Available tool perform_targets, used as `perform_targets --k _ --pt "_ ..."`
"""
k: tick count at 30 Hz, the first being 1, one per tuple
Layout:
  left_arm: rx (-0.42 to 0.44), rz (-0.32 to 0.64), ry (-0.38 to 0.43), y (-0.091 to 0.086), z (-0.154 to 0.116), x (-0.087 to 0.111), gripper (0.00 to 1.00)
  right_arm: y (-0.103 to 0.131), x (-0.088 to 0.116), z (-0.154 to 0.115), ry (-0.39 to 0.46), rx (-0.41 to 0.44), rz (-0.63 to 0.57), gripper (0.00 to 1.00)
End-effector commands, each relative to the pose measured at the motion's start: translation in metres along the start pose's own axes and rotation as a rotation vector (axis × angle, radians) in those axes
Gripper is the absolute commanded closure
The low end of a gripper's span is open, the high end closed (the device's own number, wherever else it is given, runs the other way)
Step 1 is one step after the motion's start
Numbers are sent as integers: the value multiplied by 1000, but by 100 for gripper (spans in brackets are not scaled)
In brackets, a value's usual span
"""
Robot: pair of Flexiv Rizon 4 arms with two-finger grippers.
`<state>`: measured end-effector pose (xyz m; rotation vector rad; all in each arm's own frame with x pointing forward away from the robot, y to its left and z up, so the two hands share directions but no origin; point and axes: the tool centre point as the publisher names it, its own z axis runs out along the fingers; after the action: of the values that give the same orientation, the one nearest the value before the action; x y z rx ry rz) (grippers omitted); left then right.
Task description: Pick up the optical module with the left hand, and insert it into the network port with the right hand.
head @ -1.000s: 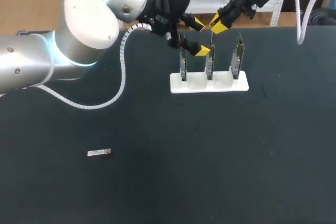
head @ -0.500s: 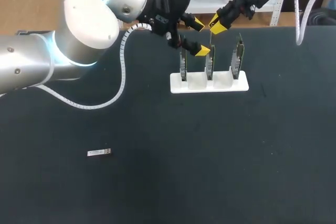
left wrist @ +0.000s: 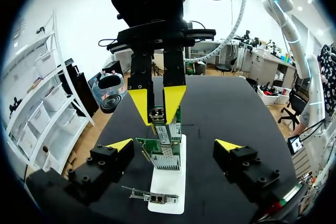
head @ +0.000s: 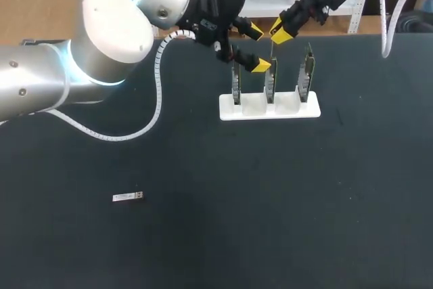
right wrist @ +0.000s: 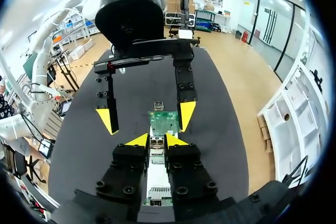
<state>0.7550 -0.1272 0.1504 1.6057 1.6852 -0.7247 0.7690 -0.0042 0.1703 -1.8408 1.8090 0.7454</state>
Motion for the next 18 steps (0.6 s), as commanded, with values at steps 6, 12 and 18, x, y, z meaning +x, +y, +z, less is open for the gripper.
perform_targets --k 6,12,18 --pt "3 -1 5 2 1 -1 0 2 1 1 1 -3 -1 100" --pt "3 -1 5 2 1 -1 0 2 1 -3 9 -2 -6 100" --pt "3 -1 5 2 1 -1 0 3 0 -5 10 1 -10 100"
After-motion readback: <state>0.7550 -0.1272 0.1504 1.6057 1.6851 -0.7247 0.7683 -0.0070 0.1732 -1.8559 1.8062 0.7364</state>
